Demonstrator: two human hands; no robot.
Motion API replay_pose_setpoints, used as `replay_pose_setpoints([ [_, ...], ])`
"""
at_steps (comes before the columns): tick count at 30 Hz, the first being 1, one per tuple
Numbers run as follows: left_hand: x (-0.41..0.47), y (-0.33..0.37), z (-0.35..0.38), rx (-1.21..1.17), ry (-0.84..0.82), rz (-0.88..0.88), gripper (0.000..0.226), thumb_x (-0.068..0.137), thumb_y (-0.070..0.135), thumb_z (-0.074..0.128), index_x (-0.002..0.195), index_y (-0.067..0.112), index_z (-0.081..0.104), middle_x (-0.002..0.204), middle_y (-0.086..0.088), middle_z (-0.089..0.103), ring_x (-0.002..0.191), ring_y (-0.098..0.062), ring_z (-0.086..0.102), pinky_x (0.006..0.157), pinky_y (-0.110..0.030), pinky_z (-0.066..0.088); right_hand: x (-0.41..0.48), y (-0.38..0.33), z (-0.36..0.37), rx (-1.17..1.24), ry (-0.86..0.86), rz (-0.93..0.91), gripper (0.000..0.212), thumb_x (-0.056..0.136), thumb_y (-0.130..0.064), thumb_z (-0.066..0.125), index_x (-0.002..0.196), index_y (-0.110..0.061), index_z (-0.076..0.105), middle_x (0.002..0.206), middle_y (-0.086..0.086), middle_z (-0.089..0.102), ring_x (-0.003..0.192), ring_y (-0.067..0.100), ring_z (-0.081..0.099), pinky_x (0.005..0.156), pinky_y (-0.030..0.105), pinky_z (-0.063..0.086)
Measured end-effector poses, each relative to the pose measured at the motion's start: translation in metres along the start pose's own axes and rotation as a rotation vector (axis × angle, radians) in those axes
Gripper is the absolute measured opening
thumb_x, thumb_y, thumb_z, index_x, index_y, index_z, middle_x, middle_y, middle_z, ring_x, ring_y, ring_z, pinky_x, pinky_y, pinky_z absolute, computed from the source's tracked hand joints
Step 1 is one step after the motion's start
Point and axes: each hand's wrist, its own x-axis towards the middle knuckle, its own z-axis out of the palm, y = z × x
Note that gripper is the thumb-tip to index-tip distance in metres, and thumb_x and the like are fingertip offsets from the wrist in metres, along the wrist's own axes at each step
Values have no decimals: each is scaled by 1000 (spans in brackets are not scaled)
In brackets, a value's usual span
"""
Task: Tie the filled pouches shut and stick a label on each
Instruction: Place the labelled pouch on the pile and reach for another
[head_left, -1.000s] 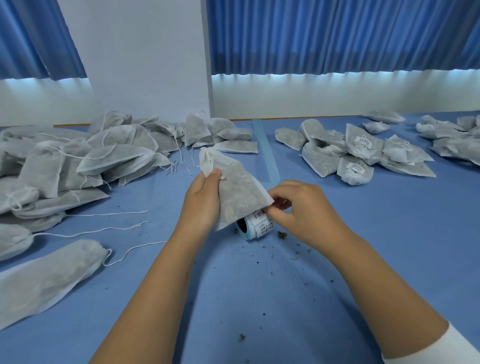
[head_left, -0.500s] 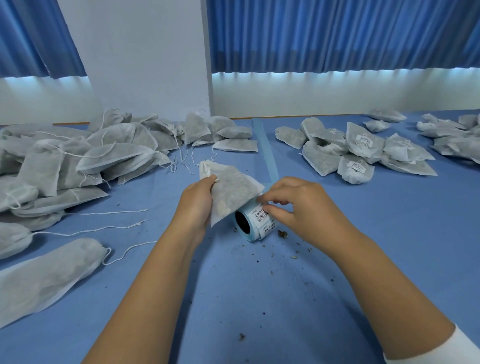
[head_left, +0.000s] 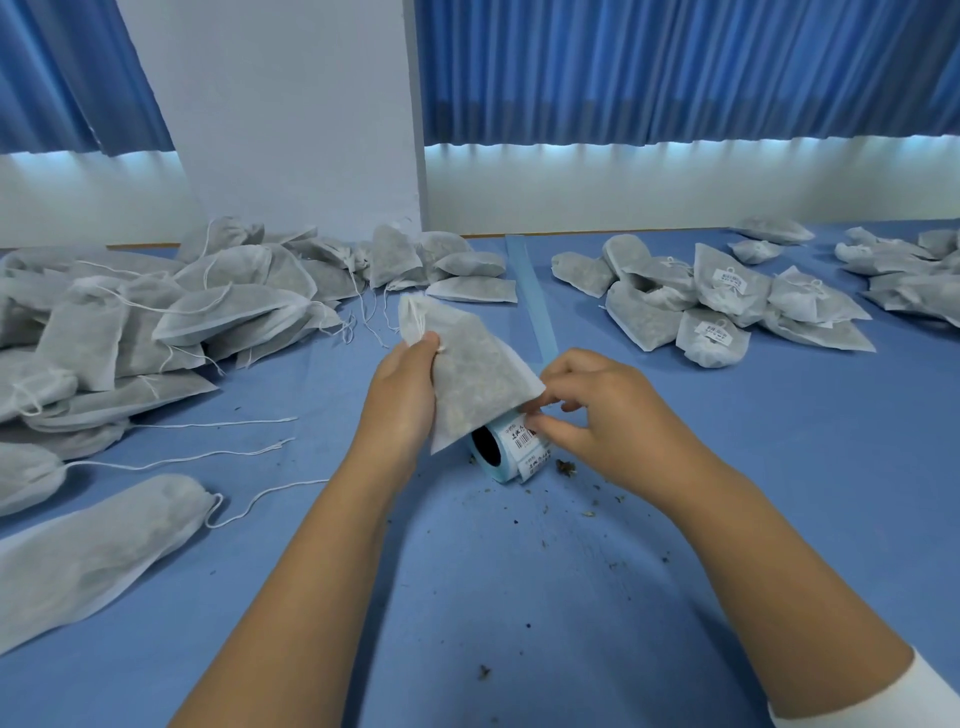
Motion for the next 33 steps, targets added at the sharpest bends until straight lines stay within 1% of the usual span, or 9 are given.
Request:
replay_pose_setpoints([
  [3, -5, 0, 3, -9, -61, 85, 24, 101, 36, 49, 87, 28, 66, 74, 18, 73, 72, 2, 69, 57, -13, 50, 0, -1, 3, -68, 9, -19, 17, 90, -21, 68, 102, -10, 74, 103, 0, 64, 87, 14, 57, 80, 24, 44],
  [7, -4, -6, 5, 87, -86, 63, 26, 102, 38, 47, 90, 26, 66, 80, 13, 73, 80, -6, 71, 70, -24, 53, 0, -2, 3, -67, 35, -58, 11, 88, -16, 69, 93, -7, 75, 91, 4, 68, 83, 21, 61, 79, 36, 48],
  [16, 3, -6, 4, 37, -56, 28, 27, 103, 31, 46, 85, 22, 64, 65, 17, 71, 63, 1, 68, 64, -24, 48, -2, 0, 5, -38, 99, -29, 6, 88, -23, 68, 89, -19, 71, 80, -15, 64, 81, 5, 62, 77, 29, 50],
  [20, 4, -7, 3, 31, -62, 12, 26, 103, 31, 47, 86, 22, 64, 65, 16, 71, 64, 0, 68, 62, -21, 50, -3, 0, 2, 138, 78, 23, 2, 84, -26, 61, 86, -25, 61, 81, -17, 68, 83, 3, 63, 77, 28, 52],
  [25, 4, -6, 1, 34, -63, -4, 27, 103, 32, 46, 86, 22, 63, 63, 16, 69, 61, 1, 67, 57, -21, 46, -3, 0, -7, 387, 9, 126, 17, 82, -11, 58, 74, -25, 53, 70, -14, 62, 62, 10, 54, 61, 23, 42],
  [27, 4, -5, 1, 32, -61, -16, 27, 103, 34, 46, 86, 22, 63, 66, 14, 70, 63, -2, 68, 58, -22, 46, -3, 2, -11, 458, -10, 158, 15, 86, -9, 56, 74, -19, 53, 74, -3, 68, 71, -3, 61, 66, 32, 48],
  [29, 2, -4, 1, 28, -55, -20, 26, 102, 34, 46, 85, 22, 62, 64, 14, 69, 59, -1, 66, 55, -21, 45, -1, 4, -14, 544, 9, 210, 11, 88, -6, 54, 78, -10, 54, 85, 7, 73, 92, -6, 66, 83, 45, 53],
  [31, 0, -3, 1, 34, -56, -2, 27, 102, 34, 46, 83, 22, 61, 58, 18, 66, 52, 3, 62, 49, -16, 44, 0, 8, -17, 605, 80, 263, 12, 88, -6, 55, 77, -11, 56, 94, -2, 76, 95, 1, 68, 88, 40, 56],
  [33, -1, -2, 2, 26, -55, 15, 25, 102, 35, 48, 87, 22, 64, 68, 17, 70, 66, 0, 67, 60, -18, 48, 2, 11, -19, 643, 171, 306, 16, 89, -6, 58, 75, -15, 59, 93, -11, 75, 91, 5, 69, 85, 33, 58],
])
